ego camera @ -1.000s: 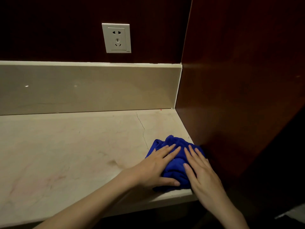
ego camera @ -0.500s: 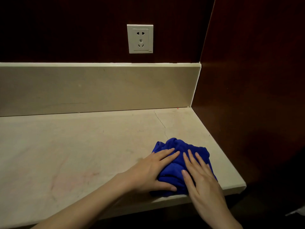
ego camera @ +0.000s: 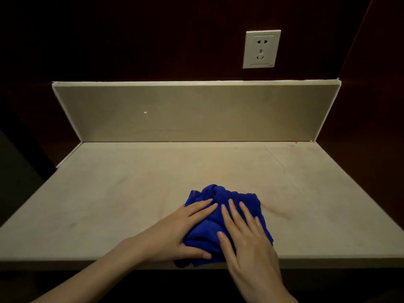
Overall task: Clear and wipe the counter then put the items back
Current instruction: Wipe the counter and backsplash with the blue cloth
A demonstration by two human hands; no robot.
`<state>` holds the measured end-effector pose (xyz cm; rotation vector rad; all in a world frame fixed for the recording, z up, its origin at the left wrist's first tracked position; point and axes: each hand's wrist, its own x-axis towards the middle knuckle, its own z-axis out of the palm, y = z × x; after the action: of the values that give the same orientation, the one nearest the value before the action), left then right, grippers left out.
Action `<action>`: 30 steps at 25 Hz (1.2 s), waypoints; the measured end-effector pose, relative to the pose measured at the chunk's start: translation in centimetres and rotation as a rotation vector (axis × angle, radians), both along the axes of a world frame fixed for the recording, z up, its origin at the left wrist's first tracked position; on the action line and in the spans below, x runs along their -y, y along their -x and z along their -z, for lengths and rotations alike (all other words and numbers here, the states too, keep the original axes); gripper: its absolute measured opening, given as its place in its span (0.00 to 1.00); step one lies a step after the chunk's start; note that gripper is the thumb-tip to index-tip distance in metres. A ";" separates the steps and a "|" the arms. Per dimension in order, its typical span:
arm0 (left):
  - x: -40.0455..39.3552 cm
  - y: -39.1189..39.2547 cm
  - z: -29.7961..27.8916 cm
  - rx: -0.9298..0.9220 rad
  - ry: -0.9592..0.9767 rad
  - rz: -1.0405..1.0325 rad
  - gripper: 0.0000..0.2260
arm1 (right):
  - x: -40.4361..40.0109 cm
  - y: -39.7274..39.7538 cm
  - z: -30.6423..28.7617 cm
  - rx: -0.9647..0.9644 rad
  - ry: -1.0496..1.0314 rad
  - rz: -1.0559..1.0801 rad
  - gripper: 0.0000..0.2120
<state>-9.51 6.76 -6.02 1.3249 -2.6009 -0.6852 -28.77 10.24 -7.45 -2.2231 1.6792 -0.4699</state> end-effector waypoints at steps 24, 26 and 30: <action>-0.3 12.0 1.3 0.037 0.098 0.027 0.42 | 1.7 13.5 1.1 0.127 0.059 -0.110 0.27; 0.3 15.2 1.2 0.021 0.112 0.063 0.42 | 1.5 16.5 1.0 0.120 0.058 -0.064 0.27; 1.4 21.4 1.2 -0.001 0.116 0.129 0.42 | 1.0 22.2 1.0 0.115 0.058 0.023 0.26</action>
<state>-30.95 5.37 -7.17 1.1319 -2.6982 -0.5433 -50.96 9.28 -8.46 -2.1747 1.6539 -0.6471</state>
